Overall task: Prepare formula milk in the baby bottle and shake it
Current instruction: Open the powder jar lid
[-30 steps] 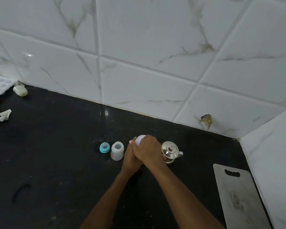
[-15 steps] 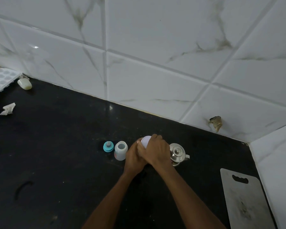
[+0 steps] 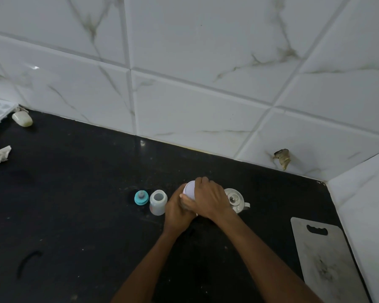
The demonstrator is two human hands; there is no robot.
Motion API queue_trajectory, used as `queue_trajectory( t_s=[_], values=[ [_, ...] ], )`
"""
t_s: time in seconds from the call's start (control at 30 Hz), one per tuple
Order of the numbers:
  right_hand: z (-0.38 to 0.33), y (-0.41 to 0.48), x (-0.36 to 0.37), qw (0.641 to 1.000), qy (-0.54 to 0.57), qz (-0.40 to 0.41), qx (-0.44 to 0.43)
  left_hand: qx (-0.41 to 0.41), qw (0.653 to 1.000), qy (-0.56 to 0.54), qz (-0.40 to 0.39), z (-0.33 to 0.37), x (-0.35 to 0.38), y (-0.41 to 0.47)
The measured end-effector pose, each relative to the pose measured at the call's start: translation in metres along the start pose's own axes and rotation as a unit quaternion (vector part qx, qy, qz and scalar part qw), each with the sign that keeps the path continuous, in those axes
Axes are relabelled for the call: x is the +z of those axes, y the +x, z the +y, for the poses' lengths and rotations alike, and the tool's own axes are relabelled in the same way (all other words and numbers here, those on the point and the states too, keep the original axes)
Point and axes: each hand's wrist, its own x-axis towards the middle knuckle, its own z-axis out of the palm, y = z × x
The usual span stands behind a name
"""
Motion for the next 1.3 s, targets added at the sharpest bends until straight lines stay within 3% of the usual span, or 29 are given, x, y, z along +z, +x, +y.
queue_trajectory(
  t_s=[0.17, 0.37, 0.53, 0.6, 0.7, 0.8, 1.03, 1.3],
  values=[
    [0.011, 0.002, -0.011, 0.996, -0.007, -0.044, -0.076, 0.005, 1.0, 0.006, -0.003, 0.0, -0.001, -0.001],
    [0.017, 0.012, -0.037, 0.97, 0.003, -0.186, -0.159, -0.024, 0.999, 0.034, -0.006, 0.001, -0.004, 0.002],
    [0.009, 0.019, -0.047, 0.957, 0.031, -0.252, -0.141, -0.03, 0.999, 0.039, -0.018, -0.002, -0.004, 0.004],
    [0.005, 0.016, -0.046, 0.966, 0.069, -0.237, -0.08, -0.021, 0.999, 0.034, -0.025, 0.002, -0.005, 0.003],
    [-0.008, 0.01, -0.041, 0.988, 0.056, -0.13, 0.064, -0.009, 1.0, 0.003, -0.028, 0.004, -0.004, 0.001],
    [-0.023, 0.008, -0.036, 0.982, 0.07, -0.073, 0.157, -0.031, 0.999, 0.029, -0.028, 0.003, -0.004, 0.001],
    [-0.034, 0.008, -0.03, 0.978, 0.089, -0.089, 0.164, -0.043, 0.997, 0.053, -0.02, -0.005, -0.003, 0.002],
    [-0.026, 0.002, -0.036, 0.984, 0.058, -0.13, 0.103, 0.014, 1.0, 0.014, -0.023, 0.0, -0.004, 0.001]
  ],
)
